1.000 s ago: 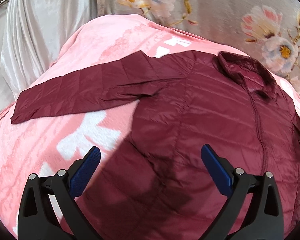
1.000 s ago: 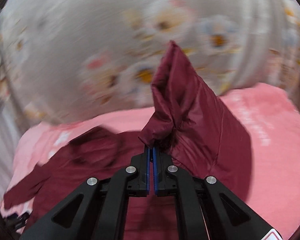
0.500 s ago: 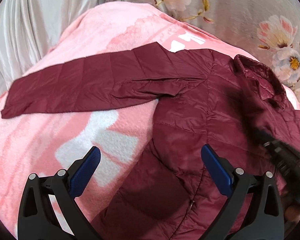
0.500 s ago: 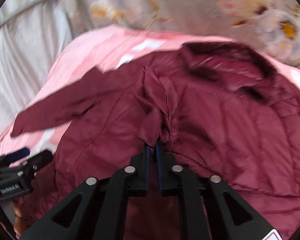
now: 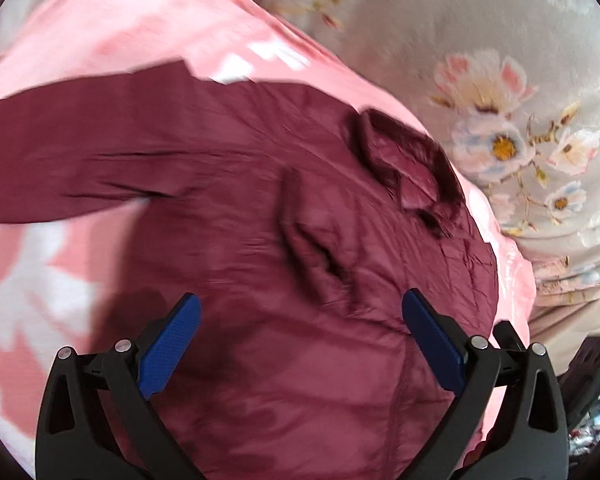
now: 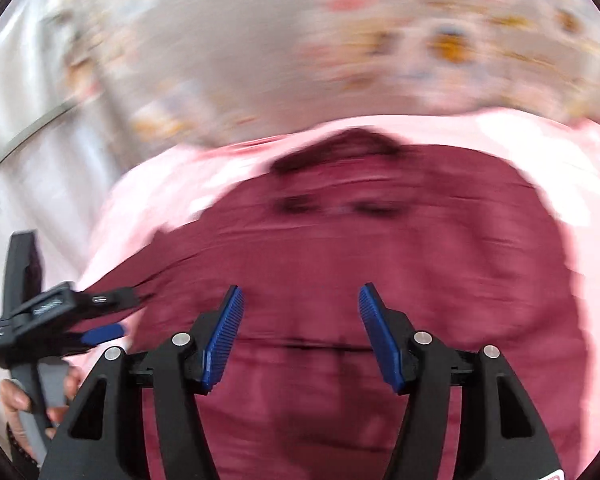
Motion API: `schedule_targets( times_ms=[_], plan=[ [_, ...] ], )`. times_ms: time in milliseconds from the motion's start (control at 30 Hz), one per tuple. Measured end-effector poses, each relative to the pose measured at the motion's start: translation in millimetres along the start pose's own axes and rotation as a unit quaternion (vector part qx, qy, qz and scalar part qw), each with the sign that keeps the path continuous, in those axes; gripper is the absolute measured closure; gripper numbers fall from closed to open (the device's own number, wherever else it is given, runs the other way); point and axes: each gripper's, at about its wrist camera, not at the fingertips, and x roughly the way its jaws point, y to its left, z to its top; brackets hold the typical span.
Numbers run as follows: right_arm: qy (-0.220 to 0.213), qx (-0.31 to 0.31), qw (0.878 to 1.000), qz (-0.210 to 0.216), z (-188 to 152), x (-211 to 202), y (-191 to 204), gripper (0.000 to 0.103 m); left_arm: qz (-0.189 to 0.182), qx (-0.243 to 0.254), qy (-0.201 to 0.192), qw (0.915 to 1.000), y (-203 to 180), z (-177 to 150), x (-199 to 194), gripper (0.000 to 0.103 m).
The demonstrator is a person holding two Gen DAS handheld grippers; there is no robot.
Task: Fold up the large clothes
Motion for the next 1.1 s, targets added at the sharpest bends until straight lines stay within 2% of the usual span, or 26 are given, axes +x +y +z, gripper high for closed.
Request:
schedule_targets(
  times_ms=[100, 133, 200, 267, 300, 367, 467, 533, 567, 600, 700, 767, 833, 900, 933, 1033, 1100],
  plan=[
    [-0.005, 0.083, 0.996, -0.043, 0, -17, -61, 0.044, 0.005, 0.018, 0.045, 0.9988, -18, 5, 41, 0.005],
    [-0.005, 0.118, 0.992, -0.052, -2, -23, -85, 0.044, 0.006, 0.019, 0.053, 0.9984, -21, 5, 49, 0.008],
    [-0.004, 0.163, 0.984, -0.067, -5, -28, -119, 0.043, 0.021, 0.023, 0.057, 0.9979, -26, 6, 64, 0.025],
    [0.003, 0.202, 0.977, -0.074, -7, -24, -148, 0.043, 0.032, 0.024, 0.054, 0.9977, -24, 10, 68, 0.068],
    [0.008, 0.217, 0.974, -0.07, -8, -21, -158, 0.043, 0.032, 0.019, 0.054, 0.9978, -21, 13, 68, 0.074],
    [0.019, 0.251, 0.966, -0.06, -9, -7, -178, 0.043, 0.022, 0.008, 0.047, 0.9986, -14, 20, 61, 0.093],
    [0.025, 0.284, 0.957, -0.05, -8, 13, -197, 0.044, 0.04, 0.013, 0.016, 0.999, -6, 28, 48, 0.096],
    [0.026, 0.298, 0.953, -0.042, -4, 24, -203, 0.051, 0.048, 0.015, 0.01, 0.9987, -1, 29, 44, 0.097],
    [0.026, 0.302, 0.952, -0.044, -2, 28, -205, 0.064, 0.051, 0.014, 0.011, 0.9985, 2, 29, 45, 0.097],
    [0.025, 0.303, 0.951, -0.044, 1, 29, -206, 0.087, 0.053, 0.012, 0.01, 0.9984, 4, 29, 45, 0.098],
    [-0.036, 0.286, 0.957, -0.019, 6, 7, -196, 0.098, 0.06, 0.01, 0.01, 0.9981, 11, 24, 49, 0.098],
    [-0.063, 0.255, 0.964, -0.033, 7, -6, -186, 0.1, 0.07, 0.017, 0.014, 0.9973, 13, 19, 57, 0.098],
    [-0.04, 0.235, 0.968, -0.078, 0, 1, -187, 0.1, 0.073, 0.025, 0.013, 0.997, 15, 13, 64, 0.098],
    [0.008, 0.232, 0.966, -0.112, -11, 22, -195, 0.101, 0.08, 0.043, 0.001, 0.9959, 12, 9, 64, 0.098],
    [0.017, 0.231, 0.966, -0.116, -16, 27, -197, 0.101, 0.085, 0.054, -0.006, 0.9948, 9, 6, 64, 0.097],
    [0.022, 0.211, 0.968, -0.134, -15, 26, -191, 0.1, 0.091, 0.075, -0.023, 0.9928, 7, 1, 64, 0.096],
    [0.027, 0.193, 0.968, -0.155, -13, 19, -183, 0.095, 0.091, 0.08, -0.023, 0.9924, 9, 1, 58, 0.093]
  ],
)
